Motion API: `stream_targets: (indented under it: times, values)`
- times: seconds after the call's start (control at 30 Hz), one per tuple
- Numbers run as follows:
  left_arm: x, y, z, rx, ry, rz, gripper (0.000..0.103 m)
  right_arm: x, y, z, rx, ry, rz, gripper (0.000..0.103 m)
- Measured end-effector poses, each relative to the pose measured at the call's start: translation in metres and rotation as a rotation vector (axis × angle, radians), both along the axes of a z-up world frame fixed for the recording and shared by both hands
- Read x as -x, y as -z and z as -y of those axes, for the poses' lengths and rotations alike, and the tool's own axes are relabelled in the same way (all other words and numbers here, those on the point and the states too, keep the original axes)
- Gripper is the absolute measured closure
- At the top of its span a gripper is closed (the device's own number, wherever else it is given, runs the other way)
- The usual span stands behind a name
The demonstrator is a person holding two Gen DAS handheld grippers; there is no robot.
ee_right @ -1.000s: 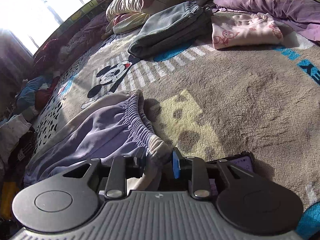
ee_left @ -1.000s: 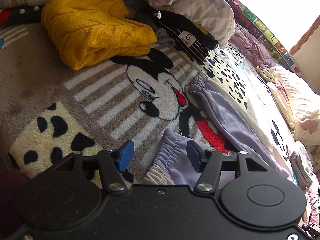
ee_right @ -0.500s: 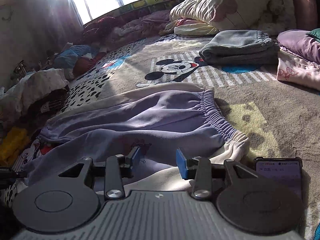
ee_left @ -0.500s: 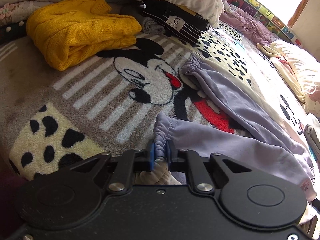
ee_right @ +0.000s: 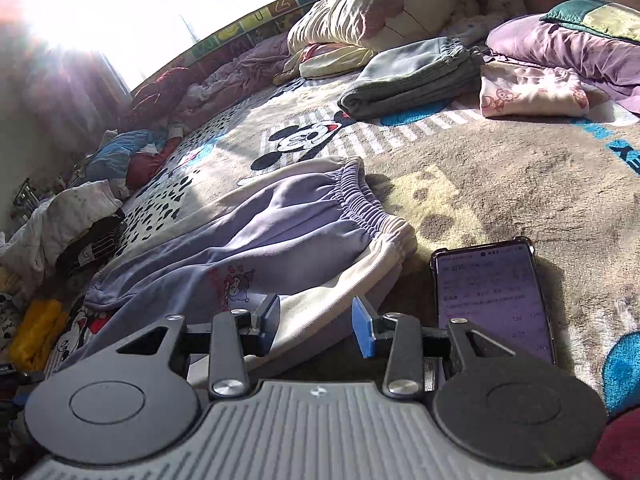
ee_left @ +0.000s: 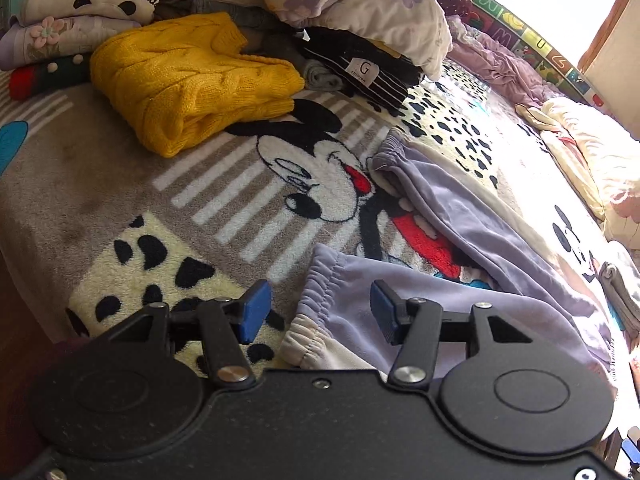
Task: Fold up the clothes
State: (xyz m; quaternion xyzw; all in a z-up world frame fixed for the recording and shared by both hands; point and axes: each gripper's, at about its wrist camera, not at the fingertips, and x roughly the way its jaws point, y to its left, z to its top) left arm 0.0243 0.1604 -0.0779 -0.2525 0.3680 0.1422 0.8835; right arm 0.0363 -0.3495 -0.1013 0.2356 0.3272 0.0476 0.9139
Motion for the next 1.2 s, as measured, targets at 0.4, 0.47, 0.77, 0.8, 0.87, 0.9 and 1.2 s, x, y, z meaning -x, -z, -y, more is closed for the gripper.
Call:
stream_targets:
  times: [0.4, 0.47, 0.77, 0.8, 0.87, 0.9, 1.2]
  values:
    - [-0.121, -0.026, 0.001, 0.055, 0.098, 0.095, 0.049, -0.118, -0.031, 0.028, 0.06, -0.047, -0.017, 0.058]
    - [-0.145, -0.026, -0.012, 0.05, 0.076, 0.088, 0.049, -0.15, -0.031, 0.027, 0.077, -0.075, -0.043, 0.058]
    - [-0.233, 0.014, -0.053, 0.115, 0.052, 0.005, 0.049, -0.233, 0.001, 0.022, 0.097, -0.146, -0.139, 0.057]
    - [-0.238, 0.018, -0.053, 0.114, 0.058, -0.004, 0.049, -0.237, 0.006, 0.024, 0.076, -0.148, -0.147, 0.057]
    - [-0.246, 0.023, -0.052, 0.114, 0.07, -0.005, 0.049, -0.24, 0.014, 0.027, 0.039, -0.145, -0.157, 0.054]
    - [-0.249, 0.024, -0.052, 0.115, 0.076, -0.003, 0.05, -0.241, 0.018, 0.029, 0.027, -0.144, -0.16, 0.054]
    - [-0.263, 0.031, -0.032, -0.012, 0.163, -0.032, 0.083, -0.241, 0.038, 0.029, -0.026, -0.198, -0.158, 0.069]
